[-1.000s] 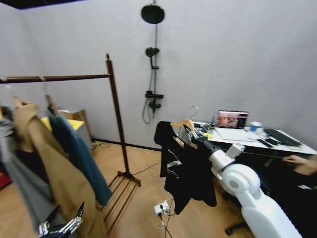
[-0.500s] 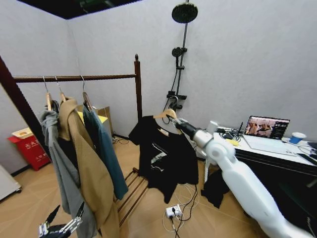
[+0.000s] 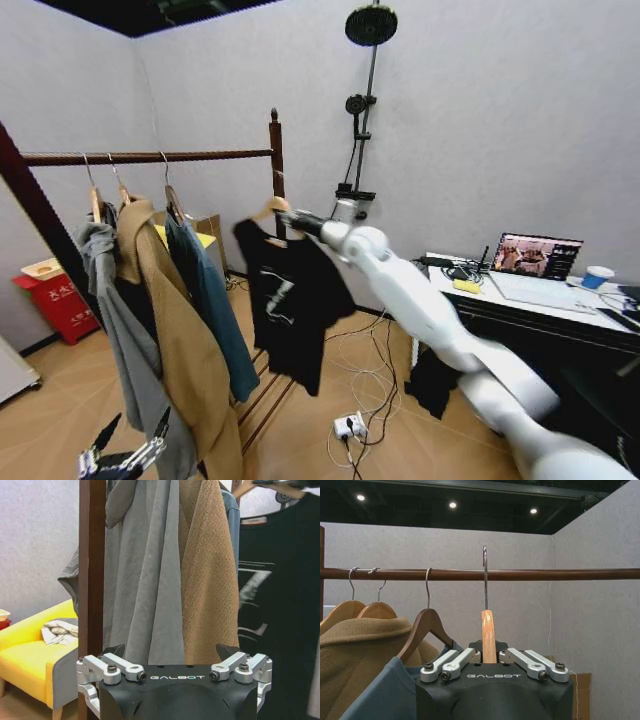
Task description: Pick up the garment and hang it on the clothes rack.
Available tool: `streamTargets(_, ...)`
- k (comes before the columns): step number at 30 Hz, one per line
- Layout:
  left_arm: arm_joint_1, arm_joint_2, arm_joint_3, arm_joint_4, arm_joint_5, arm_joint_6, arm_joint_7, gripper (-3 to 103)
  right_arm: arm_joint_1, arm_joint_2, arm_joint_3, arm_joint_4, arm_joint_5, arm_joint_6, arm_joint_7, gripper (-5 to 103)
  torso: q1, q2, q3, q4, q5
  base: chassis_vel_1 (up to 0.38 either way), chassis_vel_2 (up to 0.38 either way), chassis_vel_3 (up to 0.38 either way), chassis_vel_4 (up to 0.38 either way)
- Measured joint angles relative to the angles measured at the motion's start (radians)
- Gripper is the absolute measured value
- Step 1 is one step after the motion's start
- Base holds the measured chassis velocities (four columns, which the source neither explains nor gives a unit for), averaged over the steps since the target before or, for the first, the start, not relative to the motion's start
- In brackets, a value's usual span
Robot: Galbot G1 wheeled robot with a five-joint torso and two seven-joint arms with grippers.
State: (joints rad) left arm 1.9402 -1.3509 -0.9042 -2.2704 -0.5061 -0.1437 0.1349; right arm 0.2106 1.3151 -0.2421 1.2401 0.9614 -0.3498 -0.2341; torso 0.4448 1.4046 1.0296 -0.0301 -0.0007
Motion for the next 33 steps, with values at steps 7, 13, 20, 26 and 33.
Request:
streamTargets(7, 0.000, 0.000, 0.000, 0.000, 0.000, 0.000, 0.000, 100, 0.097, 0.106, -0.018, -0.185, -0.064, 0.026, -0.014, 10, 0.000, 0.000, 0.000, -0.0005, 0.0007, 0.000, 0.000, 0.000, 0.000)
streamTargets(13, 0.000, 0.000, 0.000, 0.000, 0.000, 0.000, 0.000, 100, 0.134, 0.158, -0.020, -0.235, -0.118, 0.030, 0.007, 10, 0.000, 0.000, 0.000, -0.0004, 0.0005, 0.000, 0.000, 0.000, 0.000)
streamTargets(20, 0.000, 0.000, 0.000, 0.000, 0.000, 0.000, 0.000, 100, 0.104, 0.135, -0.013, -0.173, -0.122, 0.026, 0.047, 10, 0.000, 0.000, 0.000, -0.0006, 0.0008, 0.000, 0.000, 0.000, 0.000)
streamTargets(26, 0.000, 0.000, 0.000, 0.000, 0.000, 0.000, 0.000, 100, 0.094, 0.119, -0.002, -0.166, -0.121, 0.025, 0.051, 10, 0.000, 0.000, 0.000, -0.0007, 0.0009, 0.000, 0.000, 0.000, 0.000)
streamTargets(33, 0.000, 0.000, 0.000, 0.000, 0.000, 0.000, 0.000, 100, 0.101, 0.116, 0.003, -0.168, -0.113, 0.025, 0.048, 10, 0.000, 0.000, 0.000, -0.0005, 0.0009, 0.023, 0.021, 0.028, 0.022)
